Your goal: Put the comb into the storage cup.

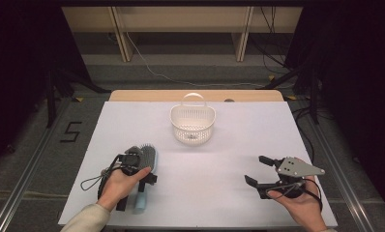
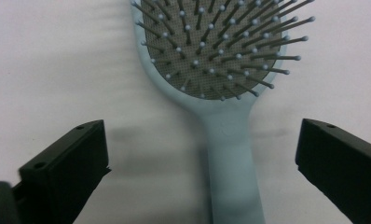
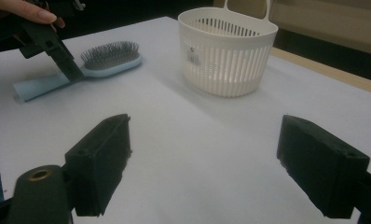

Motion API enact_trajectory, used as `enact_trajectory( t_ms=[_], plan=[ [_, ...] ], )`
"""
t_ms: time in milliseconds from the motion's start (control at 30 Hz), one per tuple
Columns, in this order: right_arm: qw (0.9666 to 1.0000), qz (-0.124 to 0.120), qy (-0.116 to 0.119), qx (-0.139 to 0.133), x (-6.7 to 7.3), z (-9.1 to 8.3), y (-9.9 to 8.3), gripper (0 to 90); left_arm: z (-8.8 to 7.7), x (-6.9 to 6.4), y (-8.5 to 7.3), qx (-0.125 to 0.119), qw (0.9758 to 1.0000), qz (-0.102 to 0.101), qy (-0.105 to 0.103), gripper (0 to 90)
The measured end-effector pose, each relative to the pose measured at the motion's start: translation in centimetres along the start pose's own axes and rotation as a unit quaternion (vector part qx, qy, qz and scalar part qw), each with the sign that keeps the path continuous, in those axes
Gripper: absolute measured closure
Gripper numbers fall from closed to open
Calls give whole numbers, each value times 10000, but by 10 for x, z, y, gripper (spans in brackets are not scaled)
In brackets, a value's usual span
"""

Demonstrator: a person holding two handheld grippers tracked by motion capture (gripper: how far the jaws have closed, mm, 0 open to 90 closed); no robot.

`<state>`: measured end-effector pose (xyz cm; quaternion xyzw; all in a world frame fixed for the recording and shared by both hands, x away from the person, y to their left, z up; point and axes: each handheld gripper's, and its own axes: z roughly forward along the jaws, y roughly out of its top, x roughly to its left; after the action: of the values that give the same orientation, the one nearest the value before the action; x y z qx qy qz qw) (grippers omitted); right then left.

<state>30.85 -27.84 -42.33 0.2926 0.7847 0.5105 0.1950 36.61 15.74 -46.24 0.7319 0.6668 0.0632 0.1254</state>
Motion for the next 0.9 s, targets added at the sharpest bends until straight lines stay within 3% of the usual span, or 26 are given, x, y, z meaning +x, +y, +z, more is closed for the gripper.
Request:
enact_trajectory(
  t_ms=[400,900],
  plan=[
    [10000,0,7,23,0,0,0,186,3,-1,1,47,9999,50,122,137],
    [10000,4,2,49,0,0,0,191,2,-3,2,176,9998,95,73,438]
  ],
)
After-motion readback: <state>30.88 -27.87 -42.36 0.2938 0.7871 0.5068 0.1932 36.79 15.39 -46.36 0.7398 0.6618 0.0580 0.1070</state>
